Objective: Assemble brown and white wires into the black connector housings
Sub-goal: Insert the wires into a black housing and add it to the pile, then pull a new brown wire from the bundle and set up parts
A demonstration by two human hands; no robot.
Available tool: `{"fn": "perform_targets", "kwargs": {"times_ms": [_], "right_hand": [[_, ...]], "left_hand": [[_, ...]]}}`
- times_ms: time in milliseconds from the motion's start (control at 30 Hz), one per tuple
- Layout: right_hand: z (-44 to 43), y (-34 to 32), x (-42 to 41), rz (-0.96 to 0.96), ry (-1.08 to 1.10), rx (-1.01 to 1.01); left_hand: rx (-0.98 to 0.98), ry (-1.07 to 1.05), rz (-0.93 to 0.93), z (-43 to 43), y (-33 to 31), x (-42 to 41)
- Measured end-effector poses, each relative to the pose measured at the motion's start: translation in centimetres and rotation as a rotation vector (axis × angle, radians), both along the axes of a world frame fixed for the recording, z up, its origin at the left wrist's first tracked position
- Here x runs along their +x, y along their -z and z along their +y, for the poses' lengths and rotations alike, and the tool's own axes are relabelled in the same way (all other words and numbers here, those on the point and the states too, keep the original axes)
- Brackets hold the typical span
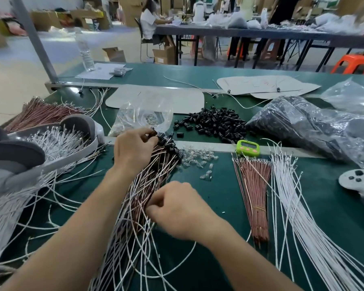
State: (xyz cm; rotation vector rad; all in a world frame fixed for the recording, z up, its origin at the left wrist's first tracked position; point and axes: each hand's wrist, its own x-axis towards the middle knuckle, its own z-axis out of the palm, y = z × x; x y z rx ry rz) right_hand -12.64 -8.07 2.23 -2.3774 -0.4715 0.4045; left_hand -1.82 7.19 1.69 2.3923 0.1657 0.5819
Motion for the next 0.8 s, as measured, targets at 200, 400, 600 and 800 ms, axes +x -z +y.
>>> {"fn": "perform_targets", "kwargs": {"times_ms": [200,400,600,800], "right_hand": [[-5.9,-0.2,5.0,-0.162,0.388,-0.204],[-10.5,1.1,8.1,-0.206,0.592,-0.42],[-12.9,2.1,9.2,-0.241,0.629,-0.377],[-13.1,1.9,13.9,-0.361,0.519,-0.277]], "left_hand": [[0.31,-0.113,-0.197,-0.5,0.8,-0.6],[0.336,0.166,-0.154,-7.1,-0.2,-1.3],[0.283,0.382,0.315,-12.4,2.1,0.0],[0.213,0.274,0.23,-13.7,3.6,1.0]]}}
